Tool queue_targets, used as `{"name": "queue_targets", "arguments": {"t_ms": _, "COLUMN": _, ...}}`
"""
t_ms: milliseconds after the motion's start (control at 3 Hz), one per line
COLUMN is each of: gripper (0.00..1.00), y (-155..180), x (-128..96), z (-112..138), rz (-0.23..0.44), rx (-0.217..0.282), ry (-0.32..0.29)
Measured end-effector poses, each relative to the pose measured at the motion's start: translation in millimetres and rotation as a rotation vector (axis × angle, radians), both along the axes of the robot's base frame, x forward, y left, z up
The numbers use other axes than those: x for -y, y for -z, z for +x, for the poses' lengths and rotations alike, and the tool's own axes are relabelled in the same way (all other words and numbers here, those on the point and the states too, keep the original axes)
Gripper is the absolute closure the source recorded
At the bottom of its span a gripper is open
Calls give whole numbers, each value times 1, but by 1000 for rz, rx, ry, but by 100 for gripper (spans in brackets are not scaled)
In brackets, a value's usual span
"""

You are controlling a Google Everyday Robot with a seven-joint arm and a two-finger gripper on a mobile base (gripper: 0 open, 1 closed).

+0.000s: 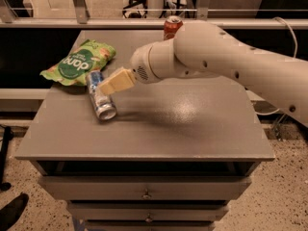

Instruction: Knock redbull can over

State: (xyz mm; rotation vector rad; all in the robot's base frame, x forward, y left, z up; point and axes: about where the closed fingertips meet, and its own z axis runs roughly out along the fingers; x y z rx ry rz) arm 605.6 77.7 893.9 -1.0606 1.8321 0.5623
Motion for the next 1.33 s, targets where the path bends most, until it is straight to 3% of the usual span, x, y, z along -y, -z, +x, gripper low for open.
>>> {"name": "queue_targets", "arguments": {"t_ms": 333, "gripper": 0, "y": -5, "x": 7, "z": 15, "rz": -12, "rx": 15, "ry": 11}}
{"name": "queue_targets", "arguments": {"t_ms": 1000, "gripper": 0, "y": -23, "x": 85, "z": 8, "rz": -98, "rx": 60, "ry": -18}}
{"name": "queue_targets", "arguments": {"t_ms": 1333, "gripper": 0, "y": -23, "x": 87, "z": 4, "rz": -107, "rx": 59, "ry": -29}}
